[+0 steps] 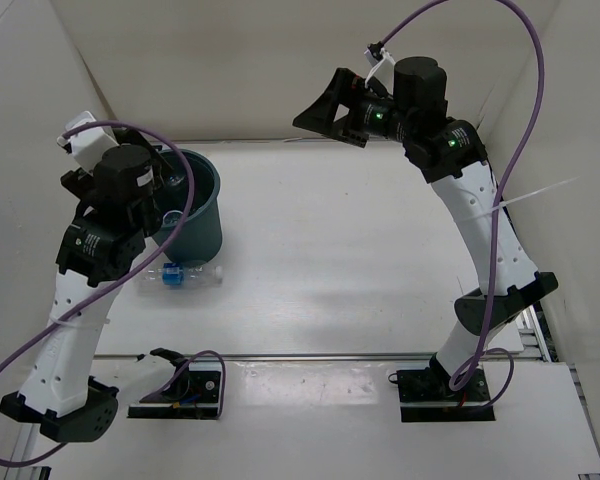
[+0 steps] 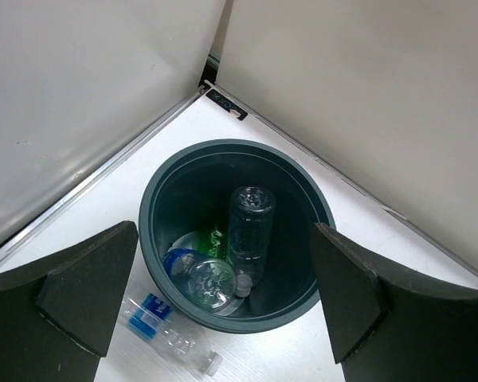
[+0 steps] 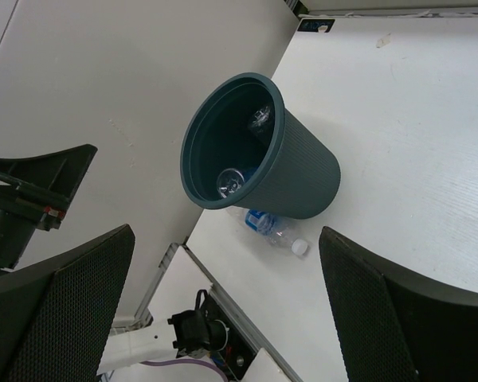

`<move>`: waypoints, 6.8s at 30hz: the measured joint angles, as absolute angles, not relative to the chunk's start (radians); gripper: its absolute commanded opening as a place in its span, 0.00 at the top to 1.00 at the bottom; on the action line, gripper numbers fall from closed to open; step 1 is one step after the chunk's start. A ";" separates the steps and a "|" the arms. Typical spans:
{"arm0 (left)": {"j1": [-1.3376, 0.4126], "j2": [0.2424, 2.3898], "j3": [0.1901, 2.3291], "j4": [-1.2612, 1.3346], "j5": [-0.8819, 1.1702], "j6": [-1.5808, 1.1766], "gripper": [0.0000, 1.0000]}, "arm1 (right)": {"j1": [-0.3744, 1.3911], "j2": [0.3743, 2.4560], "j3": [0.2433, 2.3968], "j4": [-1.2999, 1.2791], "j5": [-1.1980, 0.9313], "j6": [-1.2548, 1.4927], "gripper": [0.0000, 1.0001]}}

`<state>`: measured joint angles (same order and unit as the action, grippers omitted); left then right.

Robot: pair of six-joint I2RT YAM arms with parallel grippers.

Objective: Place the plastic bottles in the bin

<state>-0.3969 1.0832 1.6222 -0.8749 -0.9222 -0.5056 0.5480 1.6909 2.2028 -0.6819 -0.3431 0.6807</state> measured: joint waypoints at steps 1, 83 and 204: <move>-0.397 1.085 1.623 -0.875 -0.925 -0.501 0.00 | 0.548 1.691 2.203 -0.681 -0.343 0.681 0.00; -0.165 0.962 1.303 -1.344 -0.768 -1.321 0.00 | 0.456 1.657 2.128 -0.683 -0.446 0.692 0.00; 0.241 0.822 0.272 -0.326 -0.316 -1.256 0.39 | 0.358 1.742 2.274 -0.792 -0.582 0.690 0.00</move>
<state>0.2413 0.8219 0.2718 -0.3260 -0.3161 -1.2556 0.3576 1.7420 2.2742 -0.7918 -0.5816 0.6895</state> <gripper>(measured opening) 0.689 0.998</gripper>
